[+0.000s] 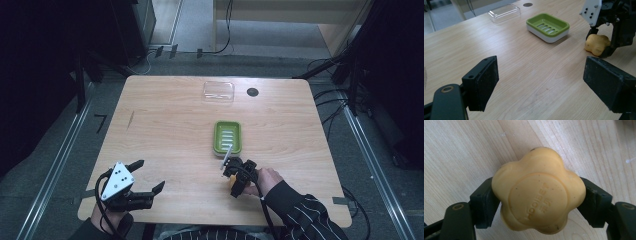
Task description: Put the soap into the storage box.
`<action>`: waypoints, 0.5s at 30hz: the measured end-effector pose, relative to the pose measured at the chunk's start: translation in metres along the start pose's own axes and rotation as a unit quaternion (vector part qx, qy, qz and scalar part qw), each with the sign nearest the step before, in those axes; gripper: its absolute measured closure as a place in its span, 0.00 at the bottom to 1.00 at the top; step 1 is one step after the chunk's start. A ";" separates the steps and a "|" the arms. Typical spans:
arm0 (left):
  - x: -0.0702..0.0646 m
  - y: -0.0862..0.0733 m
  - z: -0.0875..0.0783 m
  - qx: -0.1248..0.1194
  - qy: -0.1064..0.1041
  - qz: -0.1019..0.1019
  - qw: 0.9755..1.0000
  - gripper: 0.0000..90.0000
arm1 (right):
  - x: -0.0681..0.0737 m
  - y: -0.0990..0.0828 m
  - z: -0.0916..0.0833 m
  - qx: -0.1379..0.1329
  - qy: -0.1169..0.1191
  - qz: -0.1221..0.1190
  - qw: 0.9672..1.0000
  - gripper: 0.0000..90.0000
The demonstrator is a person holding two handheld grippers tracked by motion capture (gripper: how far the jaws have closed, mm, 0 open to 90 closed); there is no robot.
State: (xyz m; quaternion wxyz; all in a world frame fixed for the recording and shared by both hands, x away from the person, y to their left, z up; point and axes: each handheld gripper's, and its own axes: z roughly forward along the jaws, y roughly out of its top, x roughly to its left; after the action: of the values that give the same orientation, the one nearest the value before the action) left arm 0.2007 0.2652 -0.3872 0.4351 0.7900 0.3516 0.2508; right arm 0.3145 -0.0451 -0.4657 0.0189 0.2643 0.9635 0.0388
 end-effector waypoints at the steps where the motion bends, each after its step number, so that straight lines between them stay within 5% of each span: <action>1: 0.000 0.000 0.000 0.001 -0.001 0.002 1.000 0.15 | 0.000 0.000 0.000 0.000 0.000 0.000 1.000 0.29; 15: 0.000 0.000 0.000 0.000 -0.001 0.001 1.000 0.15 | -0.007 -0.002 -0.002 -0.005 -0.001 0.010 1.000 0.29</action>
State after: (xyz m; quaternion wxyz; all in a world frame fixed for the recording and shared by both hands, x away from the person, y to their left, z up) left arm 0.2008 0.2652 -0.3872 0.4351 0.7905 0.3505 0.2509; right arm 0.3197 -0.0502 -0.4639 0.0209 0.2743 0.9604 0.0434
